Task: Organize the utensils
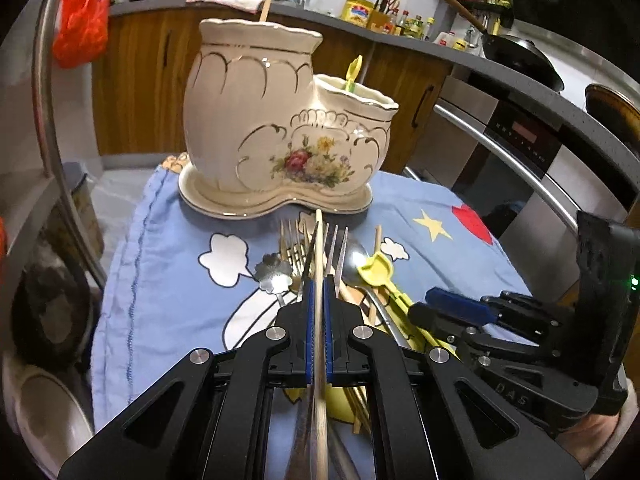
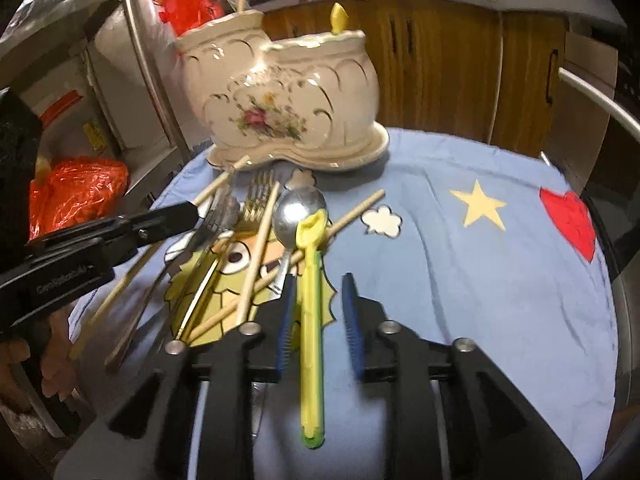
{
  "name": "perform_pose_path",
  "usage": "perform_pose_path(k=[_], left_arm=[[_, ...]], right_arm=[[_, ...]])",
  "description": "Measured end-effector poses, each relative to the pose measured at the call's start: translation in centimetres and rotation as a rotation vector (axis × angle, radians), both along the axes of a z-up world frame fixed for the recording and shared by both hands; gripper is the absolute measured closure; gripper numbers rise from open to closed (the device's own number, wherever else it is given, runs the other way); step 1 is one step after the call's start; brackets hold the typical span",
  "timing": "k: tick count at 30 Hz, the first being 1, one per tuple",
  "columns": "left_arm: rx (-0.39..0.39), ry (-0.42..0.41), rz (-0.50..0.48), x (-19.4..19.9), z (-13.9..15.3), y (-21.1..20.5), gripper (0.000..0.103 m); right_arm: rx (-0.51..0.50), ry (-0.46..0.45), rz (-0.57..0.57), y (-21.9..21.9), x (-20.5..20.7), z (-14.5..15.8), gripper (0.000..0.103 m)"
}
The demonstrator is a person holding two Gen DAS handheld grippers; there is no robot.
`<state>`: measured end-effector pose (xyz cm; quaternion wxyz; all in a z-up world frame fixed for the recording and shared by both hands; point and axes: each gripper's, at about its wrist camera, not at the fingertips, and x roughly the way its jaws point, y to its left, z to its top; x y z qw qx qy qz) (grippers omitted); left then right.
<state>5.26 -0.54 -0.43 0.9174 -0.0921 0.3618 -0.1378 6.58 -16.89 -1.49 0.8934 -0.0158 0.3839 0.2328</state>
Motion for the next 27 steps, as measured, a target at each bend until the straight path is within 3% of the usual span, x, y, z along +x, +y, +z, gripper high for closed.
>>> perform_pose_path(k=[6,11,14,25,27], left_arm=[[-0.046,0.005,-0.004,-0.2,0.2,1.0,0.098],[-0.074,0.015,-0.039,-0.3,0.2,1.6,0.098],[-0.083,0.011,-0.062,-0.5,0.4,1.9,0.098],[-0.120,0.000,-0.122,-1.1,0.8,2.2,0.098],[-0.118,0.001,-0.119,-1.1,0.8,2.4,0.098]], right_arm=[[0.062,-0.062,0.053,1.1,-0.3,1.6,0.078],[0.169,-0.023,0.137,2.2,0.1,2.2,0.080],[0.227,0.007,0.177,2.6,0.5,2.4,0.088],[0.300,0.068,0.210,3.1,1.5,2.0,0.091],[0.314,0.077,0.212,3.0,1.7,1.8,0.096]])
